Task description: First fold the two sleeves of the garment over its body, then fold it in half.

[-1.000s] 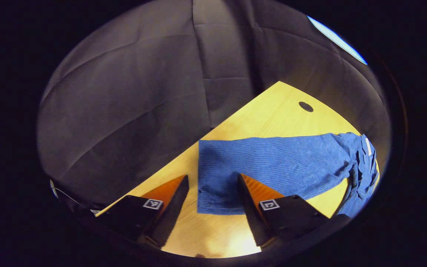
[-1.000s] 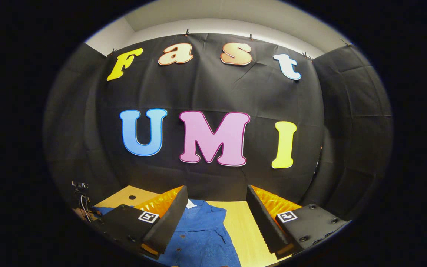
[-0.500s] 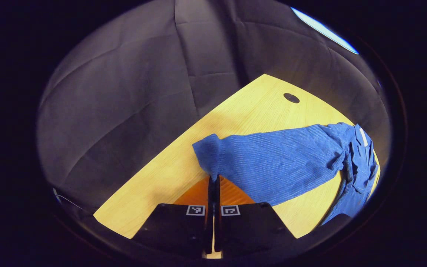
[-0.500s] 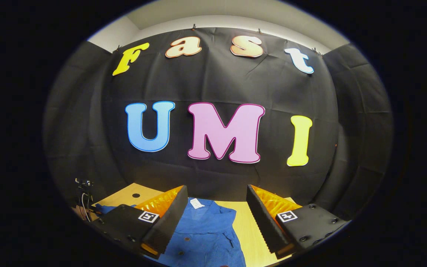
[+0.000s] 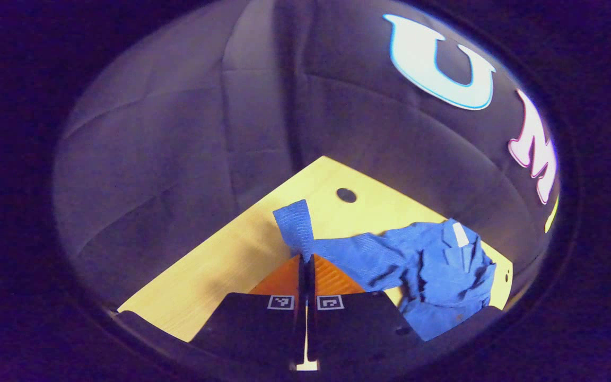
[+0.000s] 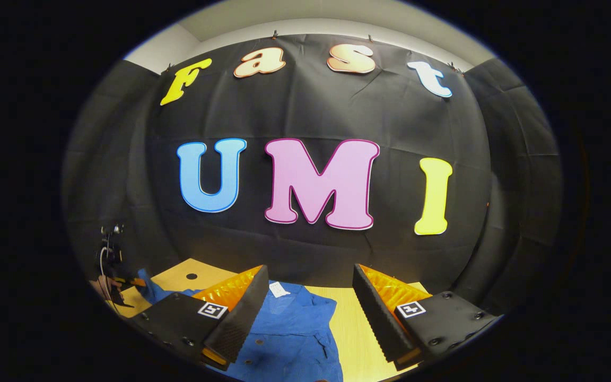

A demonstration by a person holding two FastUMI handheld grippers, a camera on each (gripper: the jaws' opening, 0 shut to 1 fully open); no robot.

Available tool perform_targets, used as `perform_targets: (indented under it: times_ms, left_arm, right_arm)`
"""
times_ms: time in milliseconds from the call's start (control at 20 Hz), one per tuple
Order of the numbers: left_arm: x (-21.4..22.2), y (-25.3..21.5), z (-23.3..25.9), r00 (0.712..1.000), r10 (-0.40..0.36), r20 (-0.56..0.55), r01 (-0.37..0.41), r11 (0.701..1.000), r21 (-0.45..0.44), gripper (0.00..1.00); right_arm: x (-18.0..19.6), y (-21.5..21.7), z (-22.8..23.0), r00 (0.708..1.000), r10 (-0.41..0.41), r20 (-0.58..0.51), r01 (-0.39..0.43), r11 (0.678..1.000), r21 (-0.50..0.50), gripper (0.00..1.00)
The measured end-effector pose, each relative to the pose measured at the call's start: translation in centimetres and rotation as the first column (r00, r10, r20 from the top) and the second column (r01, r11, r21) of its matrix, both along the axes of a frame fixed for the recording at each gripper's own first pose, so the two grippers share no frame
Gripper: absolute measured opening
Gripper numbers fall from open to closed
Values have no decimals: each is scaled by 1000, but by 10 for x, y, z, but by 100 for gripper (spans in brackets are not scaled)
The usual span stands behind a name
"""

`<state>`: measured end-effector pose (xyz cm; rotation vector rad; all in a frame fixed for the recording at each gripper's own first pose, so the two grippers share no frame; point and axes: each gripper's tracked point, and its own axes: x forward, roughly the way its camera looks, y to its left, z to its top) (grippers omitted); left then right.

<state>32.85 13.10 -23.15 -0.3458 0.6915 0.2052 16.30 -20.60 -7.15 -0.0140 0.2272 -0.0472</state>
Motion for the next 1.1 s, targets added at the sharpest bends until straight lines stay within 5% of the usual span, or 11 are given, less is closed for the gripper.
perform_targets:
  times_ms: [150,300,400,550,750,900,1050,1100]
  left_arm:
    - [32,-91,52,981,-158,110,163,986,-41,0]
    - [75,-211,67,927,-315,202,322,947,1,0]
    - [84,-287,60,880,-436,187,436,899,45,0]
    - [71,-385,27,810,-578,96,583,811,-39,0]
    - [66,-429,-5,774,-632,43,633,772,-60,1]
    - [46,-442,2,755,-651,74,655,753,-66,30]
    - [41,-423,13,760,-641,106,646,763,-20,77]
    - [36,-410,20,764,-635,116,639,769,-1,77]
  right_arm:
    - [1,-23,-14,999,-12,-32,12,1000,-7,99]
    - [-4,-47,-26,997,-41,-63,42,999,20,100]
    - [-13,-66,-36,993,-72,-91,75,997,31,99]
    - [-30,-86,-47,985,-118,-128,126,990,58,100]
    - [-51,-85,-60,980,-125,-154,129,992,17,99]
    - [-66,-79,-70,975,-136,-175,142,990,23,99]
    - [-83,-73,-96,962,-162,-219,169,986,13,99]
    - [-88,-69,-105,957,-168,-235,175,985,10,99]
